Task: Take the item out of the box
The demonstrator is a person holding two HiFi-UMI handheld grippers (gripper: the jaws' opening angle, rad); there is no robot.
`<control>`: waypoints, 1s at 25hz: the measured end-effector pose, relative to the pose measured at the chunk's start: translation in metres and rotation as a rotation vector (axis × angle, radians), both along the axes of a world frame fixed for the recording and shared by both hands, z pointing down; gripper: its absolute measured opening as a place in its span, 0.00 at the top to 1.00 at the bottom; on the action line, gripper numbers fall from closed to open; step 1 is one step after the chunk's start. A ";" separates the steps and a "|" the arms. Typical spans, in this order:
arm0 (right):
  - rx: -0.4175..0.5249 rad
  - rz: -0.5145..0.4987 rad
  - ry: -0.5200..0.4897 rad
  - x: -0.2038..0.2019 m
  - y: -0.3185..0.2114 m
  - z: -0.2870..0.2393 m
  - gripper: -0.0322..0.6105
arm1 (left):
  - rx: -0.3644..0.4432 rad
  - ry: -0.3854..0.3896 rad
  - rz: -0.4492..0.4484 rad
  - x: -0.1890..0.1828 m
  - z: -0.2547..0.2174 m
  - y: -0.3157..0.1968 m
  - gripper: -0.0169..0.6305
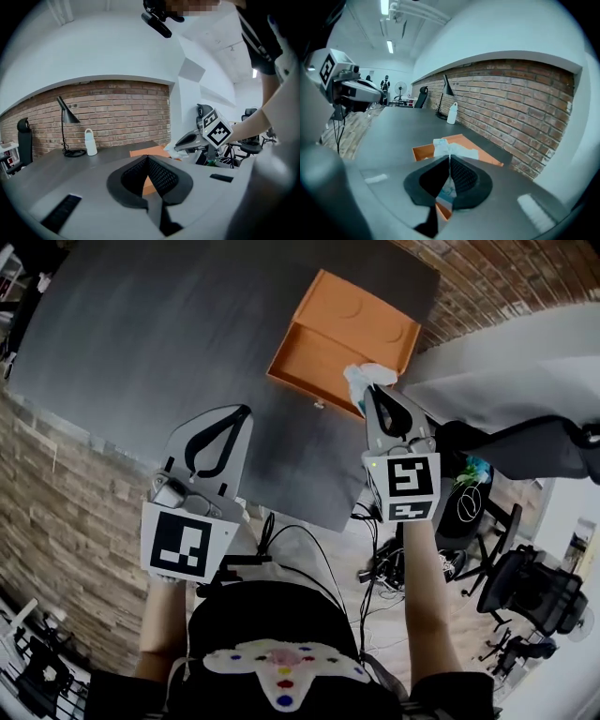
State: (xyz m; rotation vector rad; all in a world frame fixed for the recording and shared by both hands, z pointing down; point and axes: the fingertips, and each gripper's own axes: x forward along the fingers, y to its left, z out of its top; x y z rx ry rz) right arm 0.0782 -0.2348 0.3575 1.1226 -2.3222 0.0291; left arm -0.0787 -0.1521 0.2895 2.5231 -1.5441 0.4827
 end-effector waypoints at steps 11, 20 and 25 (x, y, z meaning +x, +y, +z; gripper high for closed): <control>0.109 0.182 -0.076 0.041 0.062 -0.068 0.92 | 0.059 0.012 0.105 0.019 -0.038 0.025 0.96; 0.215 0.273 -0.190 0.047 0.112 -0.125 0.92 | 0.097 0.004 0.176 0.028 -0.060 0.044 0.96; 0.248 0.302 -0.239 0.049 0.130 -0.141 0.92 | 0.102 -0.013 0.202 0.031 -0.066 0.049 0.96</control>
